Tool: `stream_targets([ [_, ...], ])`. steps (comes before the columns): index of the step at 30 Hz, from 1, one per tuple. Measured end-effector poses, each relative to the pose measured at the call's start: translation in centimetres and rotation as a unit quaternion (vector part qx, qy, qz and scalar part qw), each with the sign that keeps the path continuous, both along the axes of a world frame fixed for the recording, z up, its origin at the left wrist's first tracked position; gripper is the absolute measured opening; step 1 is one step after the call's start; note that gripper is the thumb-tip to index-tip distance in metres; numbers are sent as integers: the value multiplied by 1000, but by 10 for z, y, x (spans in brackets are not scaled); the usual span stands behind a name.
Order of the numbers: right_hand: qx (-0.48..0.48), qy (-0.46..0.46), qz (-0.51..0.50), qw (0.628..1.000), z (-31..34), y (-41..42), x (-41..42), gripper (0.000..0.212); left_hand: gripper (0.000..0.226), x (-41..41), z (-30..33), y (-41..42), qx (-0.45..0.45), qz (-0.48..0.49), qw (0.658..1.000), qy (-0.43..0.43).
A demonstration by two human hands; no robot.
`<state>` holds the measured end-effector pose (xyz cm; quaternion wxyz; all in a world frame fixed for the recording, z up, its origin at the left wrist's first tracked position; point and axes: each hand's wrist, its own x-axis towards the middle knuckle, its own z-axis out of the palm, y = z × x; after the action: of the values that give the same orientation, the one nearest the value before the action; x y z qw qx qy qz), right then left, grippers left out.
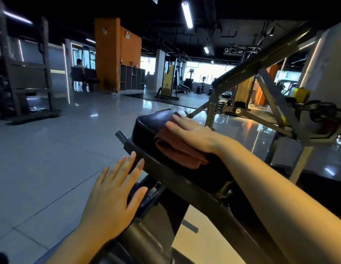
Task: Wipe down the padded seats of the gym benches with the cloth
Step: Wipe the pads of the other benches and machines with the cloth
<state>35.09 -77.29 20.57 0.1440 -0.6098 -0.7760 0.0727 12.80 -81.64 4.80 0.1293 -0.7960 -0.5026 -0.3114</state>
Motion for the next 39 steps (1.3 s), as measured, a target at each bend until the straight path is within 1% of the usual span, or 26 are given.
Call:
stream_targets([
  [3, 44, -49, 67, 996, -15, -47, -1, 87, 58, 3, 3, -6, 17, 5, 1000, -17],
  [5, 75, -53, 69, 993, -26, -69, 12, 78, 57, 10, 10, -9, 37, -2, 999, -35],
  [7, 70, -16, 54, 996, -30, -74, 26, 77, 57, 20, 15, -10, 59, -18, 997, -38],
  [10, 27, 41, 12, 999, -27, -58, 51, 79, 61, 32, 16, -6, 72, -31, 997, -4],
  [12, 15, 64, -20, 998, -27, -40, 73, 79, 63, 36, 12, -4, 75, -27, 997, 20],
  [14, 3, 110, -49, 993, -28, -25, 93, 83, 64, 36, 10, -5, 88, -30, 995, 32],
  [15, -2, 133, -52, 990, -28, -19, 99, 79, 64, 36, 10, -5, 97, -31, 994, 27],
  [16, -8, 150, -50, 987, -27, -14, 103, 70, 63, 37, 11, -5, 104, -34, 994, 15],
  [18, -16, 158, -48, 986, -25, -11, 105, 55, 63, 38, 12, -4, 109, -39, 993, -7],
  [21, -1, 158, -42, 987, -25, -18, 102, 53, 62, 38, 12, -4, 116, -43, 992, -9],
  [22, 11, 149, -46, 988, -25, -23, 97, 58, 62, 37, 12, -4, 116, -44, 992, -9],
  [24, 22, 113, -46, 992, -29, -38, 88, 81, 63, 38, 10, -5, 114, -42, 993, -9],
  [25, 25, 96, -43, 994, -31, -49, 82, 88, 64, 38, 10, -5, 113, -39, 993, -8],
  [27, 46, 65, -25, 997, -37, -69, 70, 88, 64, 38, 10, -4, 109, -37, 993, -3],
  [29, 91, 27, -22, 995, -43, -84, 54, 86, 64, 38, 10, -5, 108, -41, 993, 3],
  [31, 148, -34, -25, 988, -45, -86, 36, 87, 65, 37, 10, -5, 105, -39, 994, 2],
  [34, 192, -112, 3, 975, -41, -72, 8, 88, 65, 37, 14, -7, 88, -12, 996, -28],
  [36, 206, -125, 24, 970, -37, -66, -1, 90, 64, 36, 17, -10, 77, 6, 996, -42],
  [39, 197, -136, 61, 969, -39, -75, 14, 97, 62, 33, 17, -11, 83, 0, 996, -43],
])
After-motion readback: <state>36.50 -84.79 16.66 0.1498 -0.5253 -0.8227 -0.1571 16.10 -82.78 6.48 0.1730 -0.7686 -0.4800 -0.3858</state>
